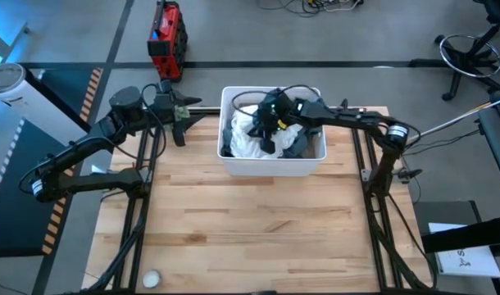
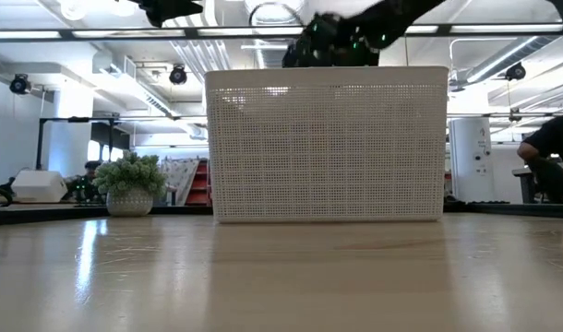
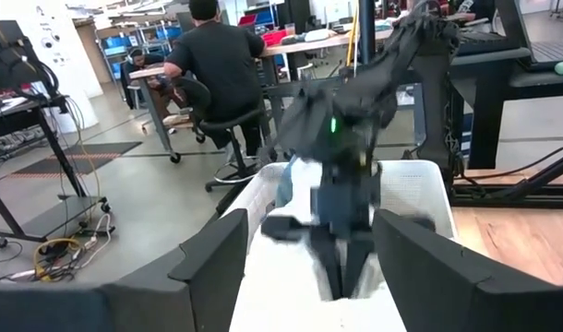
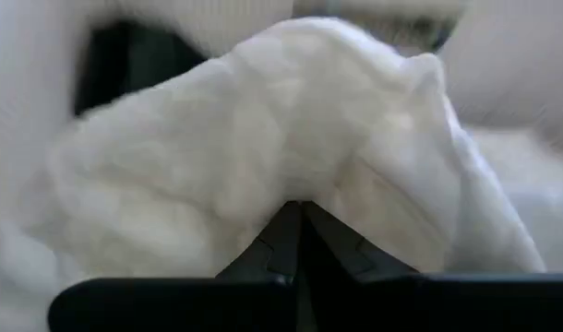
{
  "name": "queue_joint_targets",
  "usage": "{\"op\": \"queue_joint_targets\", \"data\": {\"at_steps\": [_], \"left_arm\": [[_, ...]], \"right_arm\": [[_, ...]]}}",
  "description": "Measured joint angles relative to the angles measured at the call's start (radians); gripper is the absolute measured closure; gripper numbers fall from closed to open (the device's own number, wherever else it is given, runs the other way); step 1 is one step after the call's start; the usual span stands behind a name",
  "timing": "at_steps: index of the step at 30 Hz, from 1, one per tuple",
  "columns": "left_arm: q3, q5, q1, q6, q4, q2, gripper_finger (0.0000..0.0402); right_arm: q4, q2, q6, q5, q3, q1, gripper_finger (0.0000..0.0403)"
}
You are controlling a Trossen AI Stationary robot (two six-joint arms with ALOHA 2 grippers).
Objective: Sort clothes
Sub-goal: Put the white cloth into the white bin
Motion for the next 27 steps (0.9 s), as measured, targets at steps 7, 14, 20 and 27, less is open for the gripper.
{"op": "queue_joint_targets", "data": {"at_steps": [7, 14, 20, 27], "left_arm": [[0.0, 0.0, 0.0, 0.0, -0.002, -0.001, 0.0163], [0.0, 0.0, 0.0, 0.001, -0.007, -0.006, 0.0158], [0.0, 0.0, 0.0, 0.001, -0.019, -0.024, 0.0169], [0.0, -0.005, 0.0, 0.004, -0.023, -0.053, 0.018]], "right_arm": [[-0.147, -0.144, 0.006, 0.012, 0.085, 0.0, 0.0403], [-0.344, -0.308, -0.024, 0.267, 0.1, -0.006, 0.0403], [-0.523, -0.356, 0.065, 0.496, 0.068, -0.021, 0.0403], [-0.569, -0.342, 0.157, 0.545, -0.049, -0.035, 0.0403]]}}
